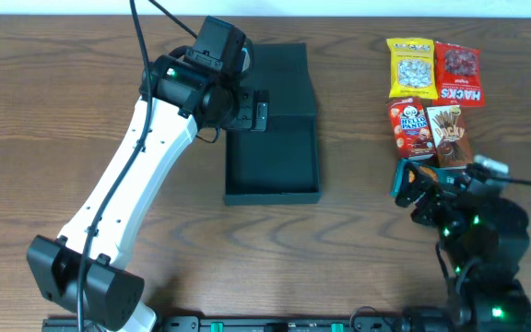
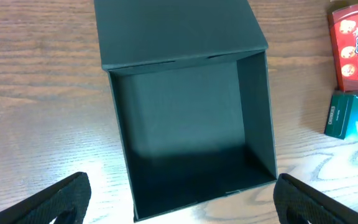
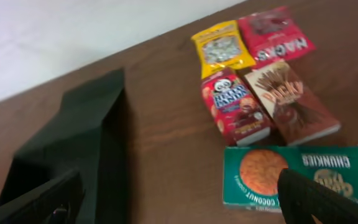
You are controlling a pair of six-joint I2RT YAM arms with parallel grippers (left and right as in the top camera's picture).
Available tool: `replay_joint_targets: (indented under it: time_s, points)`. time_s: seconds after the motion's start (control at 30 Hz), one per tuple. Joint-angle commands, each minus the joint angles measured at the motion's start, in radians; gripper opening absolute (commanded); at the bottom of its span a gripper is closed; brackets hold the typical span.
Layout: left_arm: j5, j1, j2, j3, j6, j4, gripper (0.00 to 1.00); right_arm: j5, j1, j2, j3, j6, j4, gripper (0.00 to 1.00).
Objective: Pack container
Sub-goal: 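Reach the right gripper to the teal Chunkies box and grasp it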
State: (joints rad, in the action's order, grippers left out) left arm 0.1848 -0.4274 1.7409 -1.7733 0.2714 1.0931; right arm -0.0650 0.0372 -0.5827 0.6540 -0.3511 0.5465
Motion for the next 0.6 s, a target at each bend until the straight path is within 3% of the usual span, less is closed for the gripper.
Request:
replay_joint_targets:
  time_s: [0.0, 0.07, 0.17, 0.3, 0.57]
  points:
    - [0.007, 0.003, -0.005, -0.015, -0.014, 0.002, 0.95, -0.069, 0.008, -0.006, 0.032, 0.167, -0.002, 0.99]
    - [0.007, 0.003, -0.005, -0.015, -0.014, 0.003, 0.95, -0.085, 0.008, -0.008, 0.032, 0.327, 0.011, 0.99]
    - [0.007, 0.003, -0.005, -0.015, -0.014, 0.003, 0.95, -0.082, 0.008, -0.059, 0.048, 0.440, 0.087, 0.99]
    - [0.007, 0.003, -0.005, -0.015, -0.014, 0.003, 0.95, -0.080, 0.008, -0.204, 0.103, 0.500, 0.151, 0.99]
    - [0.007, 0.003, -0.005, -0.015, -0.015, 0.003, 0.95, 0.070, 0.008, -0.632, 0.407, 0.709, 0.406, 0.99]
